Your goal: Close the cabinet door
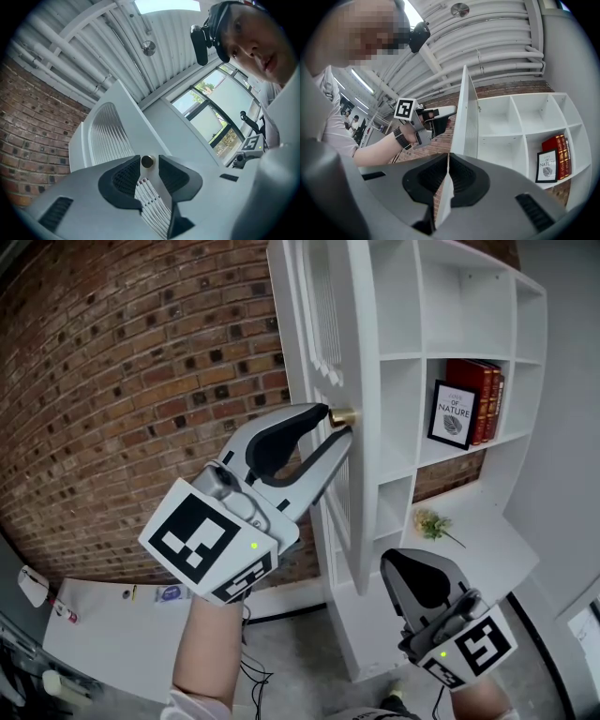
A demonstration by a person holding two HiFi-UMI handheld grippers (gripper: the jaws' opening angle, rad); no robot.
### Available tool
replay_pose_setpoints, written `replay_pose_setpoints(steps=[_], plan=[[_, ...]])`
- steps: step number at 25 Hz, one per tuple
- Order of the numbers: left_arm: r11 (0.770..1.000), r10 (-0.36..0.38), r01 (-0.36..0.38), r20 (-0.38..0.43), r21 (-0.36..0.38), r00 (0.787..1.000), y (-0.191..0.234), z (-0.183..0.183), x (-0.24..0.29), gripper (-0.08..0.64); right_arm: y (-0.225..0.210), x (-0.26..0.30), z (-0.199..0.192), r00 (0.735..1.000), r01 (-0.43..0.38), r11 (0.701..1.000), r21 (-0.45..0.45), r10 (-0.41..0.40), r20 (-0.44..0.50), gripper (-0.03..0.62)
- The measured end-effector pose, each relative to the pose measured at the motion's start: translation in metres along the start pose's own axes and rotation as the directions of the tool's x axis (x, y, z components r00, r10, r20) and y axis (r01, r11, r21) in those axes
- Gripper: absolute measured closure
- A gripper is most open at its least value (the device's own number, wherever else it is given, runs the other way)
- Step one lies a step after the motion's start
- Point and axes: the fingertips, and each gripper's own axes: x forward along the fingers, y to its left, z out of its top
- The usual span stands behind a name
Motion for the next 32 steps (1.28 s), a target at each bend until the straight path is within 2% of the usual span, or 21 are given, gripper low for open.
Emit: replay_pose_setpoints(steps=[15,22,28,32], plan=[[0.998,0.027,-0.028,0.016,0.06,0.999,0.0,0.001,0.008,0.466,-0.011,-0.01,-0.007,0.999,0.039,0.999,0.012,-0.039,-0.012,0.572],[0.998,-0.002,0.001,0.009,0.066,1.0,-0.005,0.001,0.02,0.468,-0.018,-0.015,-0.01,0.998,0.063,0.998,0.026,-0.062,-0.016,0.572],[0.993,-0.031,0.03,0.014,0.114,0.999,-0.012,0.0,0.03,0.469,-0.029,-0.025,-0.013,0.995,0.1,0.994,0.042,-0.099,-0.018,0.572],[0.993,-0.011,0.008,0.029,0.115,1.0,-0.016,0.0,0.041,0.472,-0.041,-0.032,-0.015,0.992,0.128,0.991,0.04,-0.127,-0.019,0.572]])
